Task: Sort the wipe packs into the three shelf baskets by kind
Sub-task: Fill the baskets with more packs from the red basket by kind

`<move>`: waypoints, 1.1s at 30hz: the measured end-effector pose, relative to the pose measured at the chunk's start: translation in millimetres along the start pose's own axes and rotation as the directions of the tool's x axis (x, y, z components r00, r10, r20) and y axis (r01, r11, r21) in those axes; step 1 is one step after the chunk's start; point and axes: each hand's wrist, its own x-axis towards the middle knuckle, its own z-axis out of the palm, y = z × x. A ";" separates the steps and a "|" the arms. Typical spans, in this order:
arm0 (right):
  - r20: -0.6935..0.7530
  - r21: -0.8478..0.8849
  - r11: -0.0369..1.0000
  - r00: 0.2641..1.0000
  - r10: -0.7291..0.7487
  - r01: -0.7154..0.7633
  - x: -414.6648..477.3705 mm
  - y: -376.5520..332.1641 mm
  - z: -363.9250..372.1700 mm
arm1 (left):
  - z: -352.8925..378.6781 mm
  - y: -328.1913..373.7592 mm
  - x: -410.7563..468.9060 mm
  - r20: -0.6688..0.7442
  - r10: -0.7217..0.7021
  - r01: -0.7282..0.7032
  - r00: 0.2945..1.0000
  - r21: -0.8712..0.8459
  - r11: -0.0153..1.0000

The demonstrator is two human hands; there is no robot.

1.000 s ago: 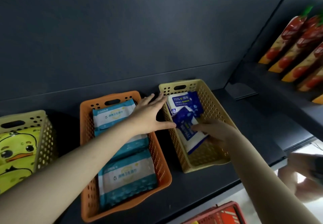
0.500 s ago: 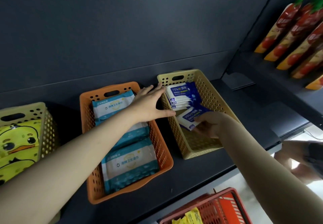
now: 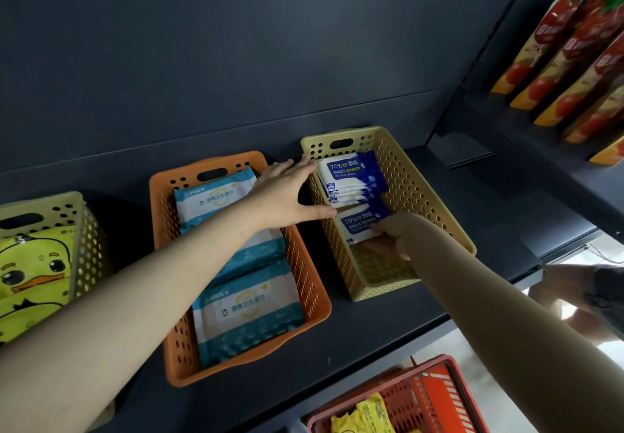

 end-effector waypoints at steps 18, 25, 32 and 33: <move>-0.103 -0.591 0.767 0.920 -0.379 0.249 -3.2 -20.9 -30.1 | -16.1 10.3 -4.3 0.048 0.001 -0.001 0.999 -0.011 1.000; 0.106 -0.767 0.331 0.617 -0.780 0.550 -108.4 -6.9 -55.8 | -49.7 22.8 -44.7 -0.155 0.090 -0.102 0.984 -0.072 0.992; -0.052 -0.723 0.291 0.370 -0.927 0.626 -220.9 125.1 -53.5 | -30.2 50.6 -183.6 -0.358 0.183 -0.281 0.916 -0.243 0.929; -0.068 -0.735 0.289 0.357 -0.932 0.614 -232.4 151.0 -52.9 | -19.3 53.6 -204.3 -0.361 0.194 -0.303 0.912 -0.276 0.912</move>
